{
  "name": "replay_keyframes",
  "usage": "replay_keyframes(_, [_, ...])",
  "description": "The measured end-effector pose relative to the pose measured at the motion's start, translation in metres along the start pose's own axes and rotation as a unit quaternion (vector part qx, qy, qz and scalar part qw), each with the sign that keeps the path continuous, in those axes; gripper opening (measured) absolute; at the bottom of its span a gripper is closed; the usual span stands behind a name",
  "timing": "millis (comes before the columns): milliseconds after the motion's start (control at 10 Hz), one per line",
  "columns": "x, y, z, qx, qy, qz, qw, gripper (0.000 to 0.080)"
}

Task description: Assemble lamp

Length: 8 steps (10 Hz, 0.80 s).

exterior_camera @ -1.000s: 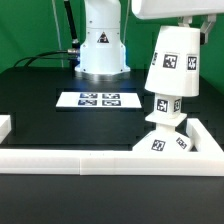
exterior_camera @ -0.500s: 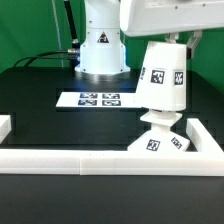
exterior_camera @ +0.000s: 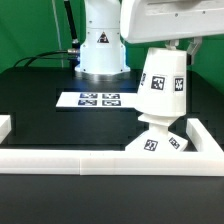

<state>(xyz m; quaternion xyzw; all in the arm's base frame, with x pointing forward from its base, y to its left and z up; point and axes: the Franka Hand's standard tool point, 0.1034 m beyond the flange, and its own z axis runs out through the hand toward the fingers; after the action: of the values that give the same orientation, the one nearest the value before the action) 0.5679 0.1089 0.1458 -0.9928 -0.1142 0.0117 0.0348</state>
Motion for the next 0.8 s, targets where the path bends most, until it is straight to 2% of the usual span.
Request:
replay_keyframes(200, [0.001,0.0,-0.003,0.0,0.002,0.0,1.0,0.0388])
replay_keyframes(300, [0.001,0.0,-0.004,0.0,0.003,0.0,1.0,0.0388])
replay_keyframes(400, [0.001,0.0,-0.008,0.0,0.004,0.0,1.0,0.0562])
replay_keyframes(500, [0.001,-0.001,-0.012,0.0,0.005,0.001,1.0,0.0562])
replay_keyframes(600, [0.001,-0.002,-0.018,0.0,0.007,0.005,1.0,0.0677])
replay_keyframes(800, [-0.002,-0.008,-0.031,0.001,0.01,0.024,1.0,0.0698])
